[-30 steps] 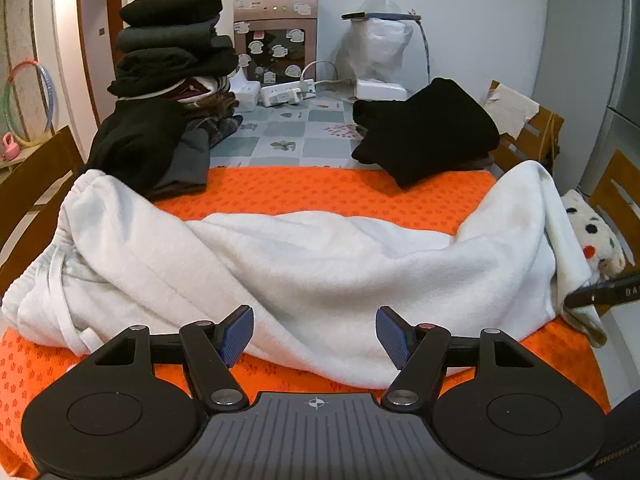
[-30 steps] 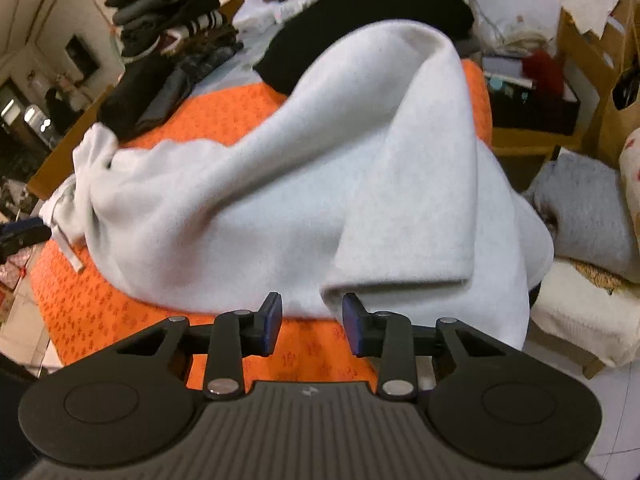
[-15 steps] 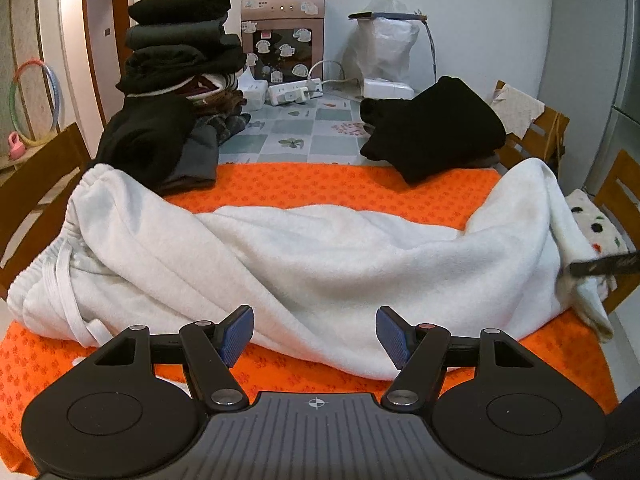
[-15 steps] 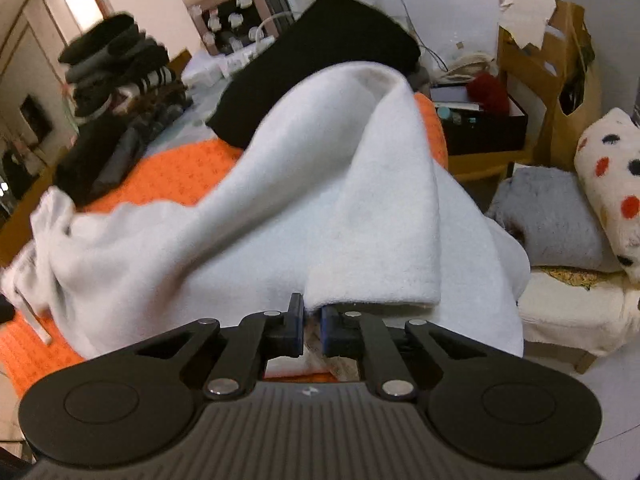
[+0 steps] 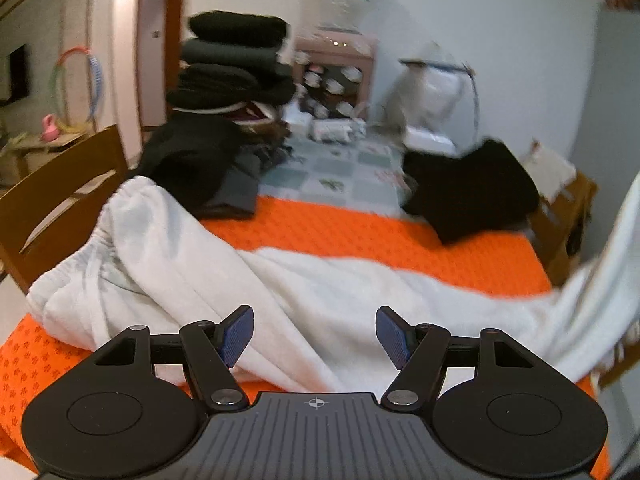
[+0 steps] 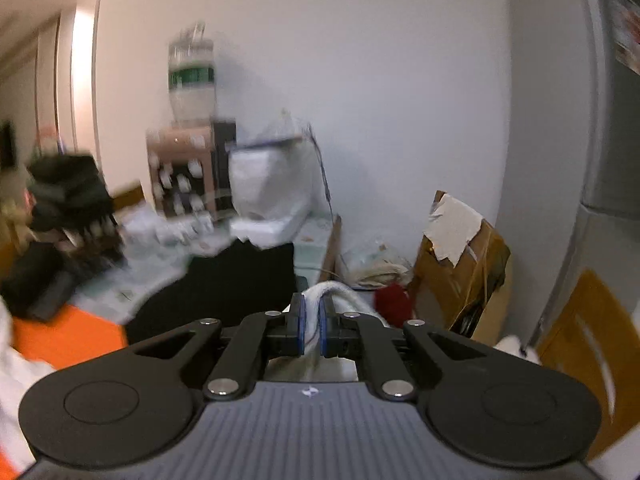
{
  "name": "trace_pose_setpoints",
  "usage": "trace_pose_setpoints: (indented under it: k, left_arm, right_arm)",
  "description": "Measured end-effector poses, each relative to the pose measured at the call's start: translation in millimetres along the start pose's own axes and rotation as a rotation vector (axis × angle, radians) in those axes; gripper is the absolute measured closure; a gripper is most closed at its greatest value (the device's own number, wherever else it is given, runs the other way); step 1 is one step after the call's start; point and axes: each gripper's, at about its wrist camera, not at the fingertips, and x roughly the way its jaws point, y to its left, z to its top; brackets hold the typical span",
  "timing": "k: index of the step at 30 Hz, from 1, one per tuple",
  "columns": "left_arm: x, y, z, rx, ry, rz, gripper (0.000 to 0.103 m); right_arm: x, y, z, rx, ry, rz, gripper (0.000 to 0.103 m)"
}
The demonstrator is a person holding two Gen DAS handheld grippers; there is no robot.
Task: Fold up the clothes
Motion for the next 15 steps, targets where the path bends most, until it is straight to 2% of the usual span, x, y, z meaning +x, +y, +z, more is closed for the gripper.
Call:
trace_pose_setpoints:
  k: [2,4,6,8,9,15]
  left_arm:
    - [-3,8,5,-0.030,-0.012,0.025,0.033]
    - [-5,19,8,-0.038,-0.015,0.056,0.033]
    - [-8,32,9,-0.038,-0.014,0.088,0.033]
    - [-11,45,10,-0.038,-0.013,0.119,0.033]
    - [-12,52,10,-0.038,-0.012,0.135,0.033]
    - [-10,108,6,-0.004,0.022,0.202,0.033]
  right_arm:
    - [43,10,5,-0.077,0.093,-0.017,0.092]
    - [72,30,0,-0.151,0.170,-0.017,0.078]
    - [84,60,-6,-0.215,0.187,-0.010,0.072]
    - [85,85,-12,-0.248,0.184,0.036,0.067]
    - [82,99,-15,-0.267,0.184,0.060,0.062]
    - [57,196,-28,-0.338,0.185,0.260,0.060]
